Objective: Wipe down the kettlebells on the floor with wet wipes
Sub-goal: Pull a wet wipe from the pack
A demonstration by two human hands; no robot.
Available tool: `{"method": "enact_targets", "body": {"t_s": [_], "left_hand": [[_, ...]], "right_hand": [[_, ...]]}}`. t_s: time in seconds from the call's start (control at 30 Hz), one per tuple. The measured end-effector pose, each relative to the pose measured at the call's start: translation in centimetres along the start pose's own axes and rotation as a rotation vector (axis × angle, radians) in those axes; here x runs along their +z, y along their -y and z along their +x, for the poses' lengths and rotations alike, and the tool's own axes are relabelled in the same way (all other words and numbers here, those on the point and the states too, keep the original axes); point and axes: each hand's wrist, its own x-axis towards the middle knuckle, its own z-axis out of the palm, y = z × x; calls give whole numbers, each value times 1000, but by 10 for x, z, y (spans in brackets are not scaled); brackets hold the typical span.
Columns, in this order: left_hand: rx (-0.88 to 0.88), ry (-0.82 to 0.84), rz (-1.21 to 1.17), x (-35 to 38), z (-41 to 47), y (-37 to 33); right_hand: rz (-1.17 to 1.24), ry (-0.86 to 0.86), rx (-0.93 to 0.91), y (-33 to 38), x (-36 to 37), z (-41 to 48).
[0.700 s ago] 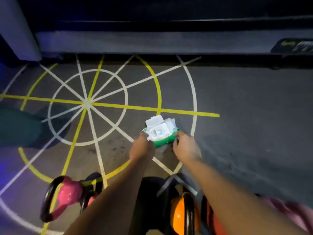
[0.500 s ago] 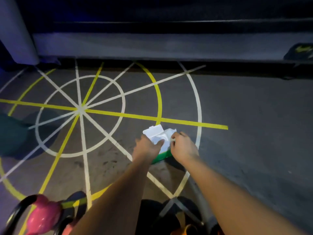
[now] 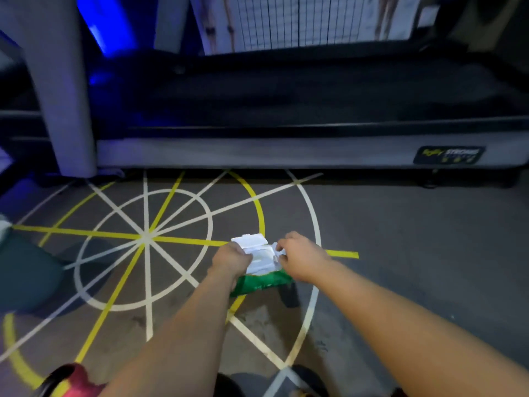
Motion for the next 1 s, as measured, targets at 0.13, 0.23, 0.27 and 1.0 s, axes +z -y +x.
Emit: {"method": "enact_targets", "body": {"t_s": [0.13, 0.23, 0.27, 1.0], "left_hand": [[207, 49, -4, -58, -56, -64], [389, 101, 47, -95, -117, -102], [439, 109, 36, -106, -137, -107], [513, 51, -175, -155, -287, -19]], "right_hand": [[-53, -129, -179, 25, -57, -48], [-5, -306, -249, 43, -91, -91], [17, -354, -246, 48, -103, -108], [-251, -281, -382, 124, -112, -259]]}}
